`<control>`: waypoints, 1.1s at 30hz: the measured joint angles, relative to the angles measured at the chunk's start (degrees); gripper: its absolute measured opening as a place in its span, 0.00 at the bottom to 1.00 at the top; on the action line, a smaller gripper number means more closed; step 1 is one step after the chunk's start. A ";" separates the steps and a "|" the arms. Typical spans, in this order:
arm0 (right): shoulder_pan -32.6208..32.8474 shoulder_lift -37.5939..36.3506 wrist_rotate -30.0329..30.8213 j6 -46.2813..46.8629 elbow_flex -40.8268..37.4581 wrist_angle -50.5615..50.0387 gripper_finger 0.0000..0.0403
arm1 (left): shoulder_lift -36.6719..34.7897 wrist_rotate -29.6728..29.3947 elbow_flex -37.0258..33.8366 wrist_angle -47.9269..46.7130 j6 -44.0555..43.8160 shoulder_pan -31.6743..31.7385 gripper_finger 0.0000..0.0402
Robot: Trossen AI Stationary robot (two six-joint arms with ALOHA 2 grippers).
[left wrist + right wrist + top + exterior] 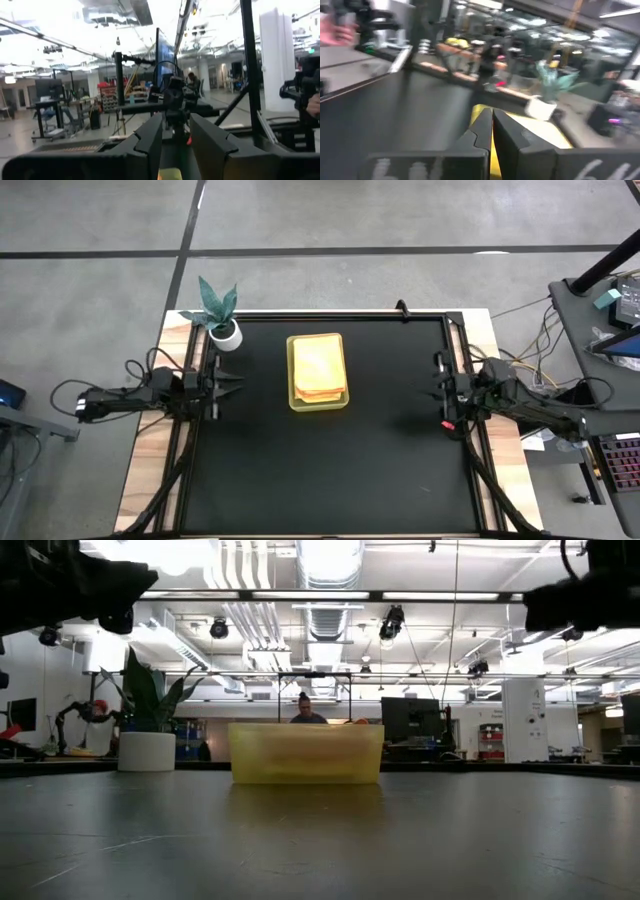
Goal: Fold microfiber towels
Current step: Return to Home Position
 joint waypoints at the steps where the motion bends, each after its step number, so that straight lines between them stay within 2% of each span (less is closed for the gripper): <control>1: 0.34 -0.22 -1.13 -0.29 -0.73 -0.11 0.02 | 0.71 -0.02 -0.02 0.12 0.01 -0.01 0.21; 7: 2.77 -0.49 -3.64 -0.80 -7.60 9.23 0.02 | 3.35 -0.09 -0.04 -0.14 0.03 -0.02 0.21; 23: 3.14 0.61 -3.59 13.28 -7.62 8.68 0.02 | 8.49 -0.07 -0.13 0.28 0.05 -0.02 0.21; 29: 3.52 0.55 -3.56 11.59 -7.65 9.61 0.02 | 9.75 -0.09 -0.15 0.27 0.05 -0.02 0.21; 33: 7.41 -0.64 1.71 8.45 -7.66 8.65 0.02 | 10.34 -0.09 -0.17 0.29 0.05 -0.02 0.21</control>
